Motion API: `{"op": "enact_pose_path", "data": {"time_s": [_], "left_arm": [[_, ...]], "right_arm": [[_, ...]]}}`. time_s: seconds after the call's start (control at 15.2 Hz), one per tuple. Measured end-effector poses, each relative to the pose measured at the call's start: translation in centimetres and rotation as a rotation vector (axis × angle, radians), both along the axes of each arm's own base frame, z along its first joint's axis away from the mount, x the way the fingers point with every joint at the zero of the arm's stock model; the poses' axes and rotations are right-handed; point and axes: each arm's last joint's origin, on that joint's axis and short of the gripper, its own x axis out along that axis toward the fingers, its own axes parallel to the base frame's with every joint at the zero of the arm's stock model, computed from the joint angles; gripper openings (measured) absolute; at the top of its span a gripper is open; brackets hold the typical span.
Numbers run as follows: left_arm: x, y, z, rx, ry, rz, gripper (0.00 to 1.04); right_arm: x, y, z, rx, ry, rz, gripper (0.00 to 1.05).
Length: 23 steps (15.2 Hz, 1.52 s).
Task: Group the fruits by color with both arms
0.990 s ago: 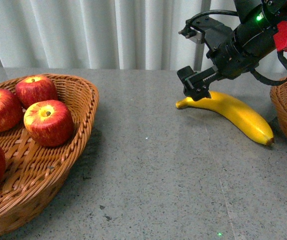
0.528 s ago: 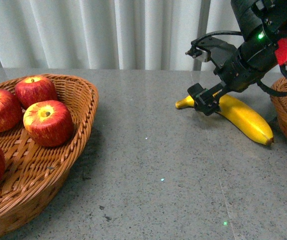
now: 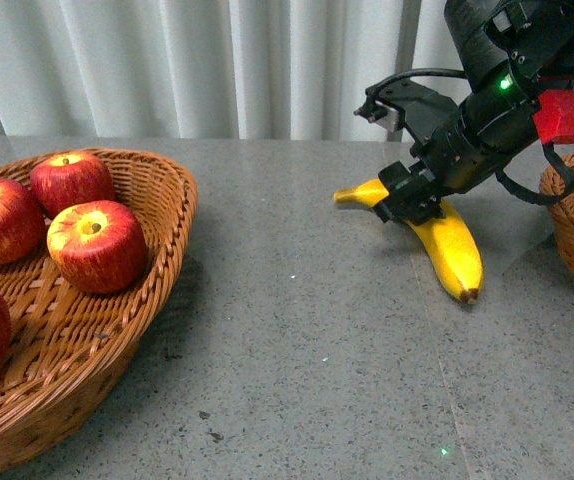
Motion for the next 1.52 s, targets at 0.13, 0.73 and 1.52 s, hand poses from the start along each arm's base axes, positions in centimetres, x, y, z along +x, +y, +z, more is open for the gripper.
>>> {"op": "enact_pose_path", "data": {"time_s": [0.13,0.73,1.52], "left_arm": [[0.0,0.0,0.0,0.000,0.000,0.000,0.98],[0.0,0.0,0.0,0.000,0.000,0.000,0.98],[0.0,0.0,0.0,0.000,0.000,0.000,0.98]], "right_arm": [[-0.1,-0.1,1.9,0.069,-0.045,-0.021,0.36],[-7.3,-15.9,13.1,0.374,-0.319,-0.214,0.36],[-13.7,-21.4,7.1,0.076,-0.299,-0.141,0.72]]}}
